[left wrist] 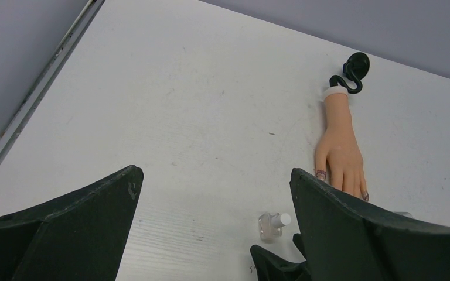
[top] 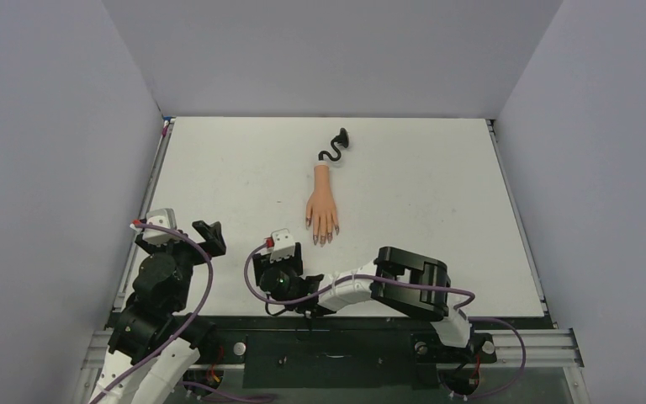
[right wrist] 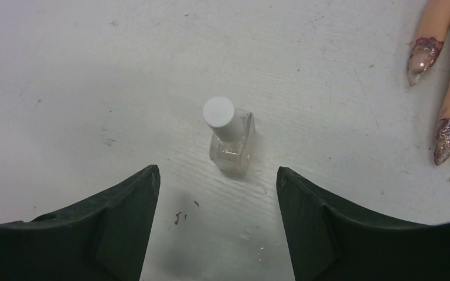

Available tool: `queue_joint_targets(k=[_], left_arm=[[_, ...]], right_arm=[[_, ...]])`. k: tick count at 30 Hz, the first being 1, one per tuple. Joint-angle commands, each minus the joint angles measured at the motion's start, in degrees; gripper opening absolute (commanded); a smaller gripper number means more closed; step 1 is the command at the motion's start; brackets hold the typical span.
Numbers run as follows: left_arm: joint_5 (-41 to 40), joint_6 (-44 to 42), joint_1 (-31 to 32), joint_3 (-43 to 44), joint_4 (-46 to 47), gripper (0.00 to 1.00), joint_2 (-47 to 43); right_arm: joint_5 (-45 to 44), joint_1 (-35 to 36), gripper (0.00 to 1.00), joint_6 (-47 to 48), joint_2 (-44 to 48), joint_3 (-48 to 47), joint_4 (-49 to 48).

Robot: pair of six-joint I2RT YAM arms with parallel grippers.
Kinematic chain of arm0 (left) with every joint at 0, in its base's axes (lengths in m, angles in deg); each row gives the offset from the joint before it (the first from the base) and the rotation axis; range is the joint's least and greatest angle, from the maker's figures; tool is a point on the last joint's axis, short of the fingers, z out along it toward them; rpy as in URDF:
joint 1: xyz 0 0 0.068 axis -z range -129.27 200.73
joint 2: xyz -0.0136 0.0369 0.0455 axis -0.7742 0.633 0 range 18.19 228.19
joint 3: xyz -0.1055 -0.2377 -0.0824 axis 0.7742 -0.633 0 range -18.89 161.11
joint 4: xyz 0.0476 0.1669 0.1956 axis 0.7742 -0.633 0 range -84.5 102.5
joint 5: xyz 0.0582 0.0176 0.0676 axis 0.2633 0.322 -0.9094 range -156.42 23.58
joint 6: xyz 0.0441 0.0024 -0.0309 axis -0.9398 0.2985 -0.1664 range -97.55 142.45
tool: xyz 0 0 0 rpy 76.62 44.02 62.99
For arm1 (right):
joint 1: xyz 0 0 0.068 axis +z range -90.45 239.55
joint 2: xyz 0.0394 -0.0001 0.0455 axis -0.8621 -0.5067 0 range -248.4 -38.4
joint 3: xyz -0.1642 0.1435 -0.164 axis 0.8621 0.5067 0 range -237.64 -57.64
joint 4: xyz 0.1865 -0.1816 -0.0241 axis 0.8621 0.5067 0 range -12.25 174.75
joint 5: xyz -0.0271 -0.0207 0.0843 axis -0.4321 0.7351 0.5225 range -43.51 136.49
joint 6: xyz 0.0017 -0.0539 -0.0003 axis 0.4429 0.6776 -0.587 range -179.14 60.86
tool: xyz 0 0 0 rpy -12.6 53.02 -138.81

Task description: Paint the nails

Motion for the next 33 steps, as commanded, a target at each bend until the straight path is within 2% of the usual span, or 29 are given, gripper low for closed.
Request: queue_joint_targets(k=[1,20,22,30,33], left_arm=[[0.6,0.1,0.0,-0.2,0.9,0.96,-0.5],[1.1,0.0,0.0,-0.3,0.9,0.96,-0.5],[1.1,0.0,0.0,-0.3,0.9,0.97,-0.6],[1.2,-0.1,0.0,-0.3,1.0,0.97,-0.3],[1.3,-0.1,0.0,-0.3,0.9,0.96,-0.2]], right_arm=[[-0.7,-1.9,0.67,-3.5,-1.6,-2.9,1.2],[1.4,-2.7,0.46,-1.7,-6.8,-5.6,0.4],[1.5,-2.7,0.40,-1.5,-7.0,-5.4,0.2],[2.1,-2.6,0.06,2.0,-4.9,-2.9,2.1],[4.9,-2.7,0.01,6.3,-2.7,0.0,0.7]])
